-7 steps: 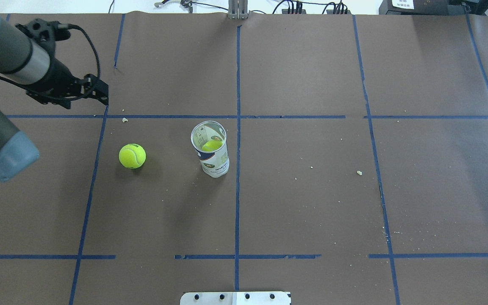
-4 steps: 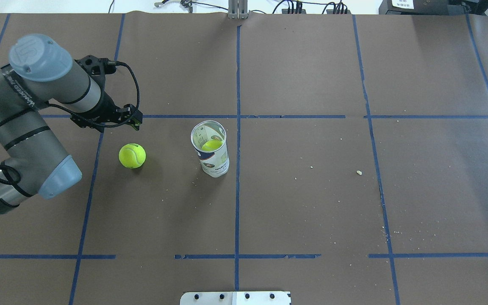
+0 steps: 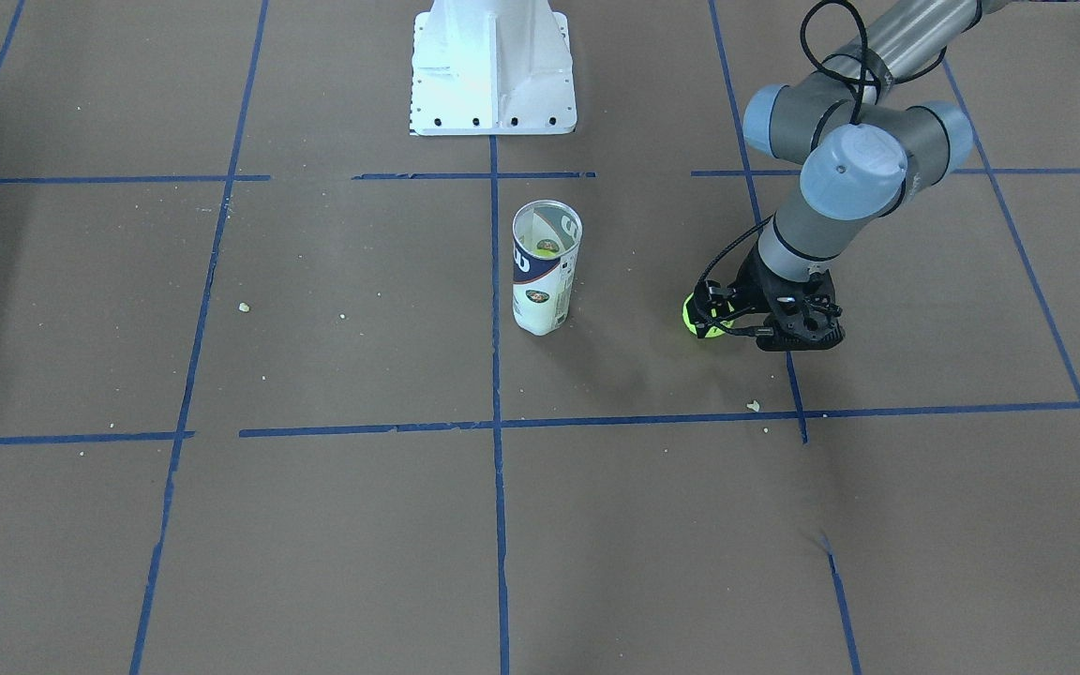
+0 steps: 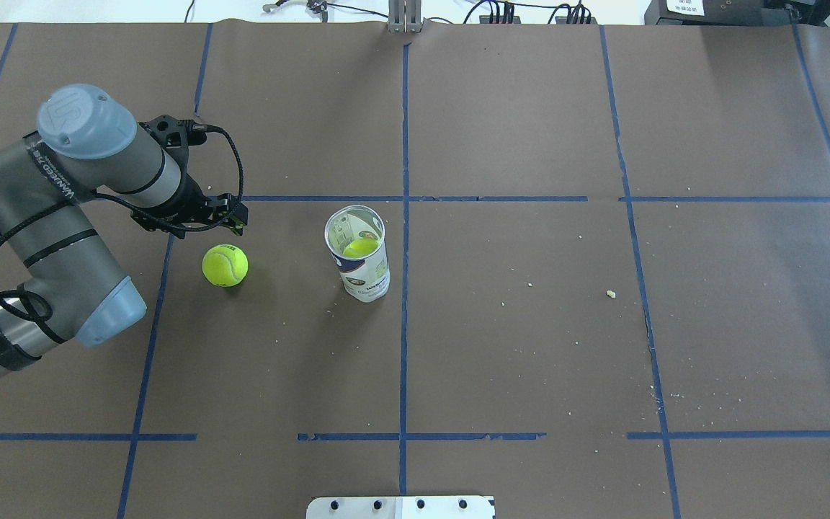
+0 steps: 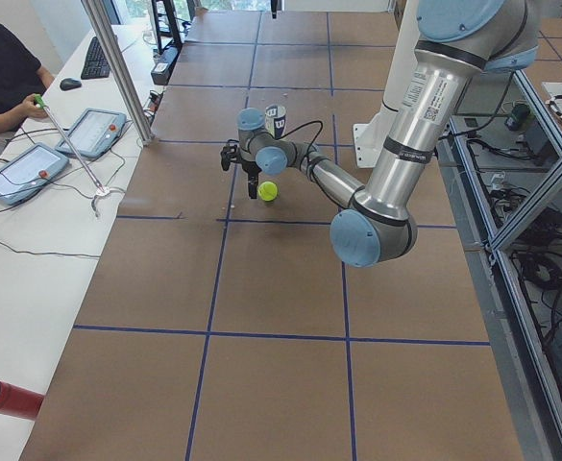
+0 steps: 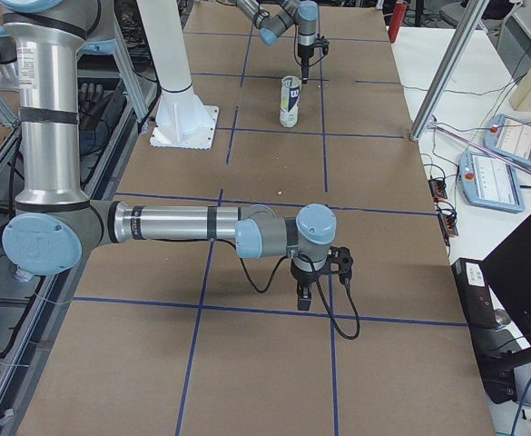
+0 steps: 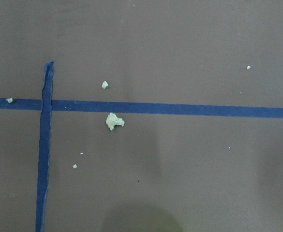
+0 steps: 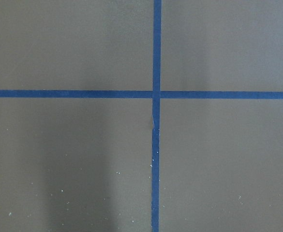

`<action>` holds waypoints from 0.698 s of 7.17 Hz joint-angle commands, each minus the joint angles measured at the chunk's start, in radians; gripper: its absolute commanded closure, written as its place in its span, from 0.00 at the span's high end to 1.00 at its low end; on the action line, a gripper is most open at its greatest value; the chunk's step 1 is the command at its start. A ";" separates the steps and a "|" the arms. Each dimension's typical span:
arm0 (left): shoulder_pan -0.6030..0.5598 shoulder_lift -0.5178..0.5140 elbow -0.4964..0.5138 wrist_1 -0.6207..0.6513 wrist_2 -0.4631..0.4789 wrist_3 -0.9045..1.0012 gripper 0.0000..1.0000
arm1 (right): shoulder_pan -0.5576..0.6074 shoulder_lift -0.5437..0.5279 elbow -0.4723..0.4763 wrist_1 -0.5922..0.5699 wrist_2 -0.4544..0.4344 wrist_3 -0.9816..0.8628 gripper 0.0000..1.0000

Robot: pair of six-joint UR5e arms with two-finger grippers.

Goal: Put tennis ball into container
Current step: 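Move the left gripper in toward the loose yellow-green tennis ball, then lower the left gripper and close it around the tennis ball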

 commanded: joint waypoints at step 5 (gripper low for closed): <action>0.053 0.005 -0.004 -0.002 -0.003 -0.038 1.00 | 0.000 0.000 0.000 0.000 0.000 0.000 1.00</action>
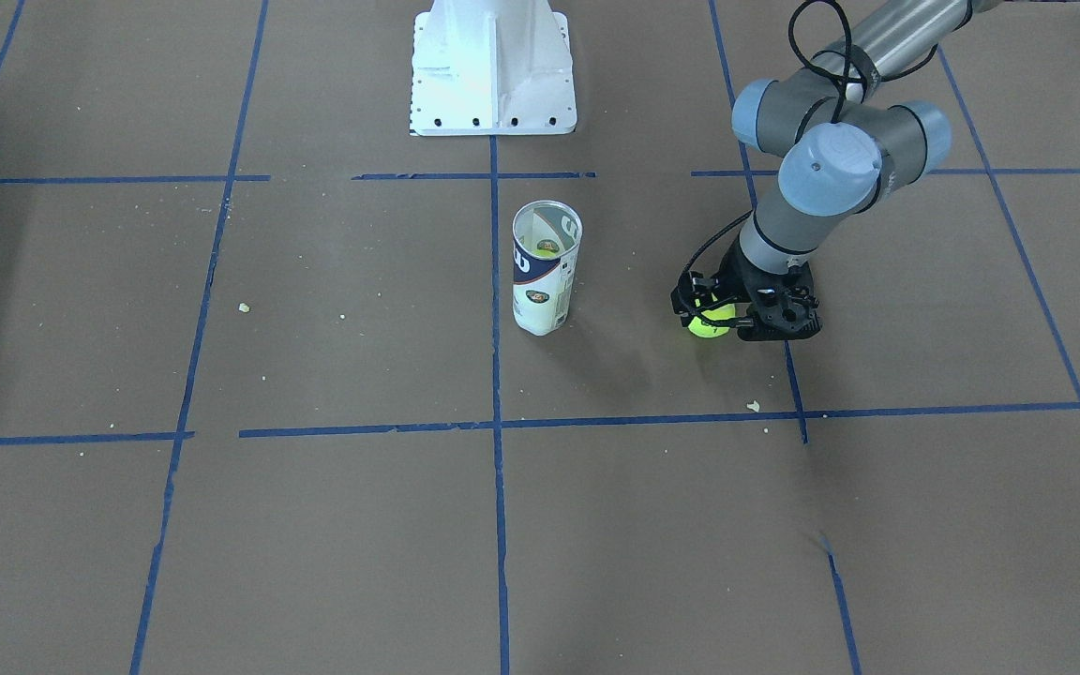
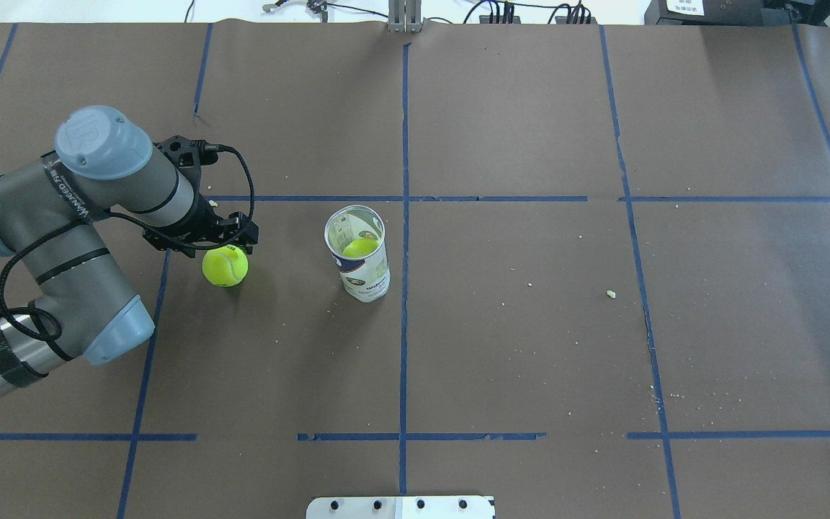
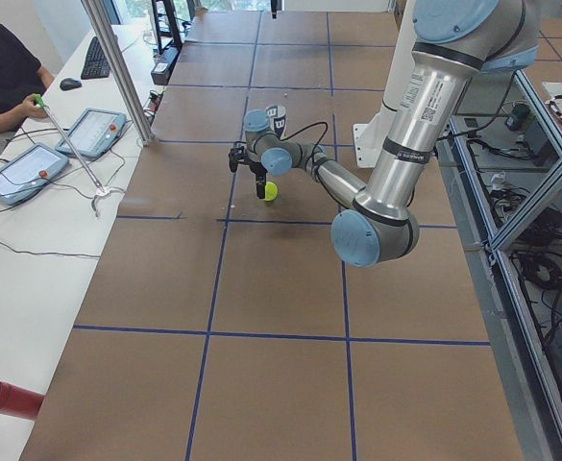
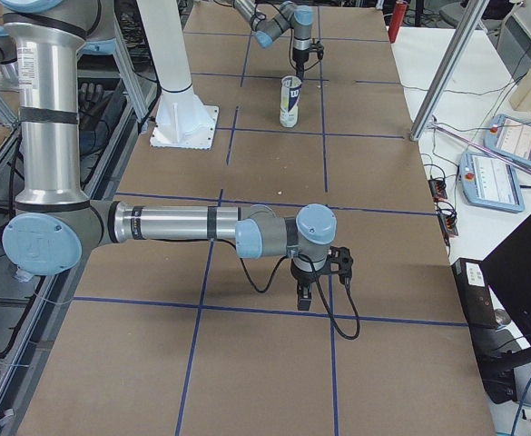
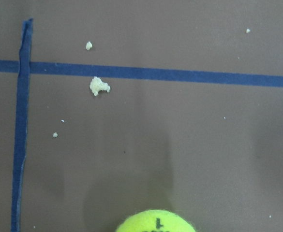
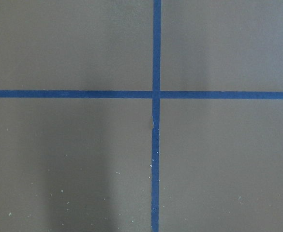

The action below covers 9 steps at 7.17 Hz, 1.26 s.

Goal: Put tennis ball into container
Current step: 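Lower the left gripper and close it around the tennis ball, then lift the ball with the left gripper and carry it over the clear cup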

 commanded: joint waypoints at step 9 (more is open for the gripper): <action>-0.121 -0.039 -0.408 0.570 -0.055 0.069 0.00 | 0.000 0.000 0.000 0.000 0.000 0.000 1.00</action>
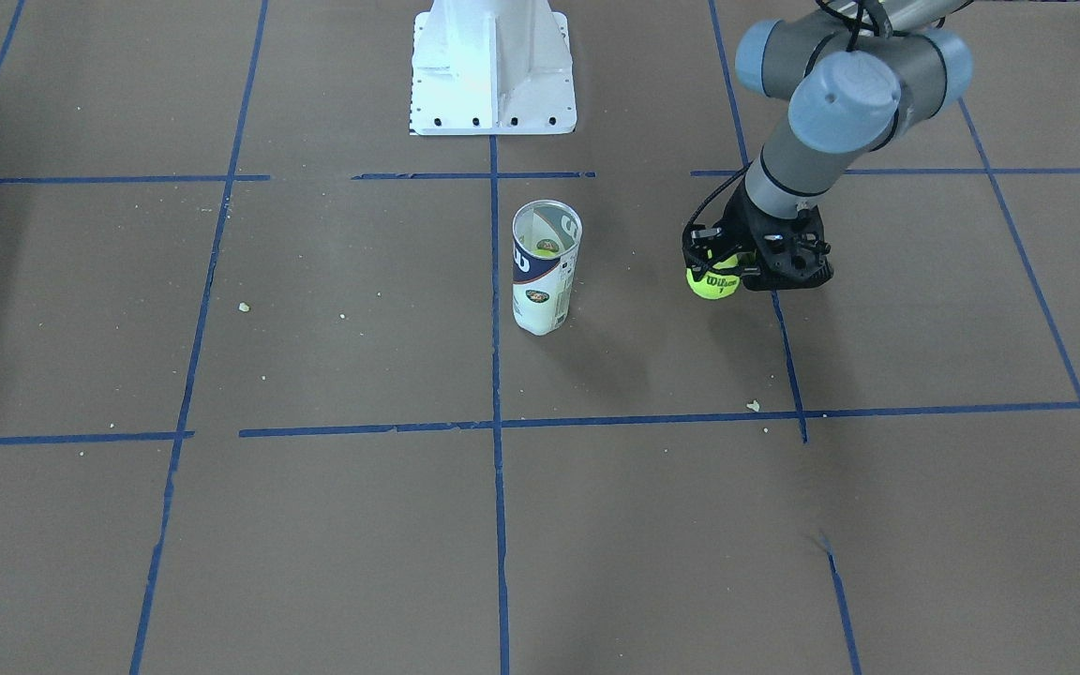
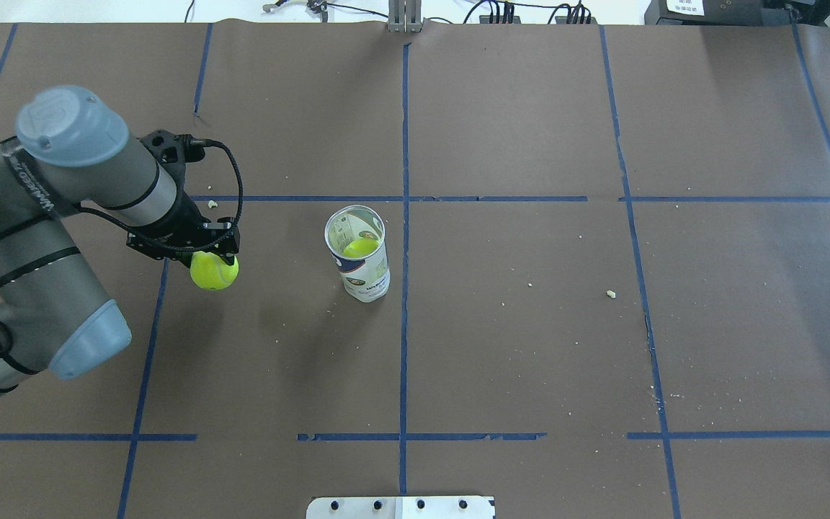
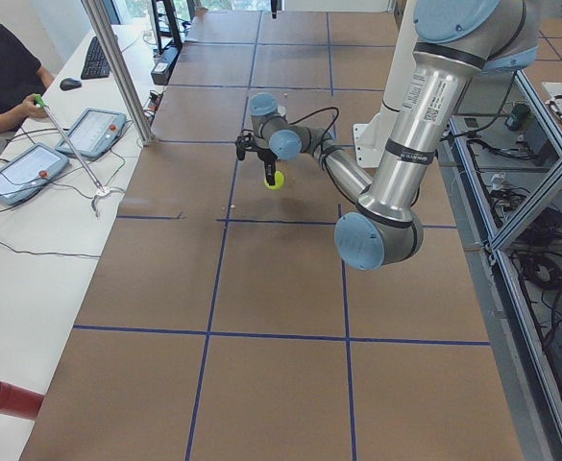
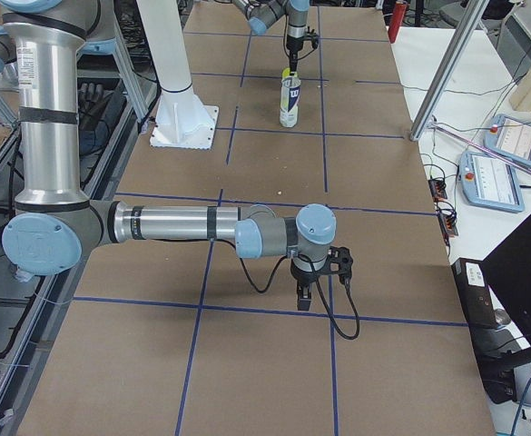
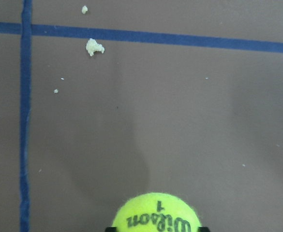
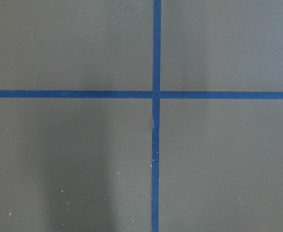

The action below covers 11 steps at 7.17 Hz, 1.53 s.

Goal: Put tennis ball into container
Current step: 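Lift the ball with the left gripper and carry it over the clear cup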

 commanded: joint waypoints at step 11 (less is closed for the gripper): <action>0.008 -0.435 0.138 0.118 -0.140 -0.201 0.00 | 0.000 0.000 0.000 0.000 0.000 0.000 1.00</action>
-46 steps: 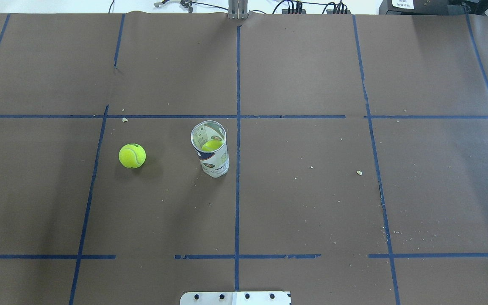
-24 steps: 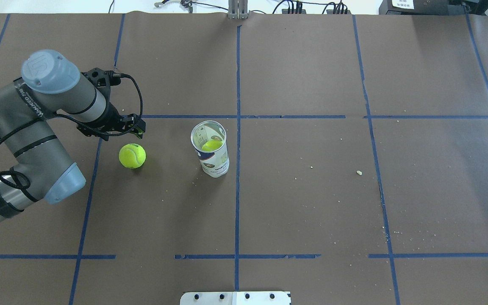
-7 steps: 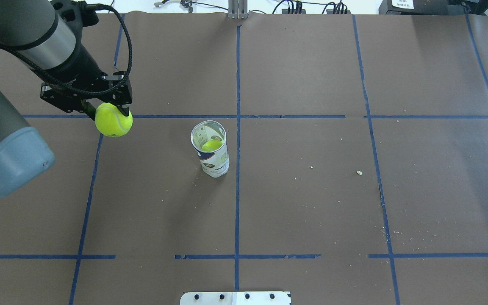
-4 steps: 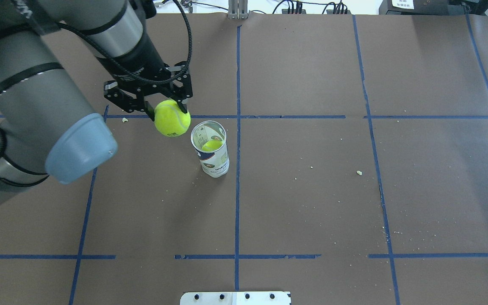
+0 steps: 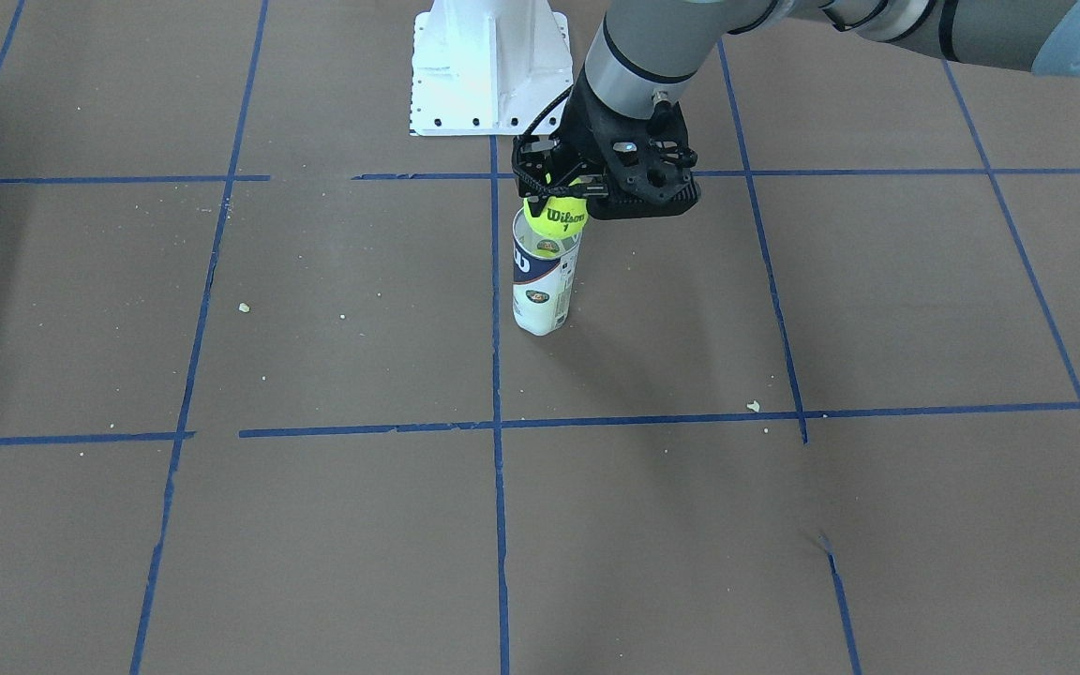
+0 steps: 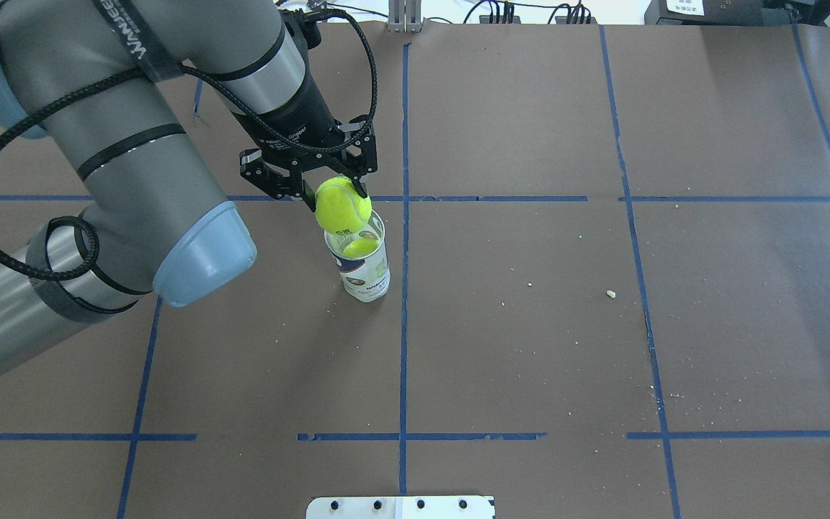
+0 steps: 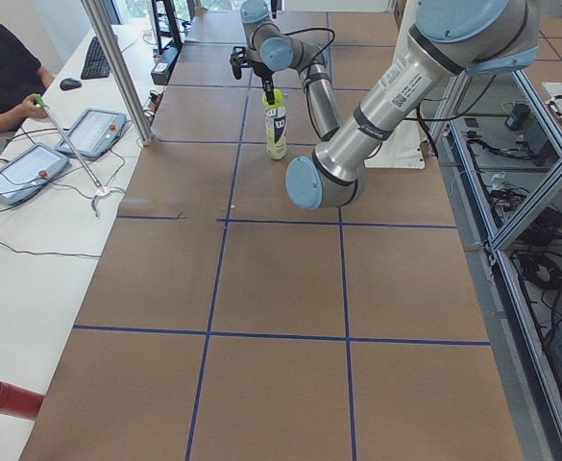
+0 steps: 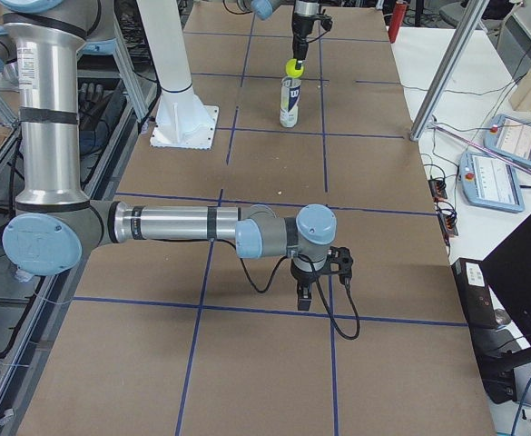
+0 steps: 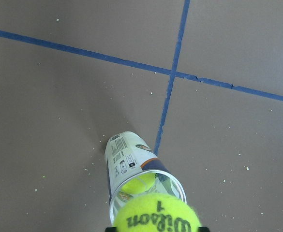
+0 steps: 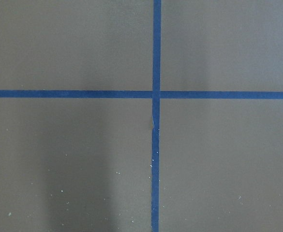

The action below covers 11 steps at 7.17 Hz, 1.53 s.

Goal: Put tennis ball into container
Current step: 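Open the left gripper to drop the ball into the cup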

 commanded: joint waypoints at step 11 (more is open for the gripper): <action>-0.118 0.166 -0.126 -0.012 -0.015 0.012 1.00 | 0.000 0.000 0.000 0.000 0.000 0.000 1.00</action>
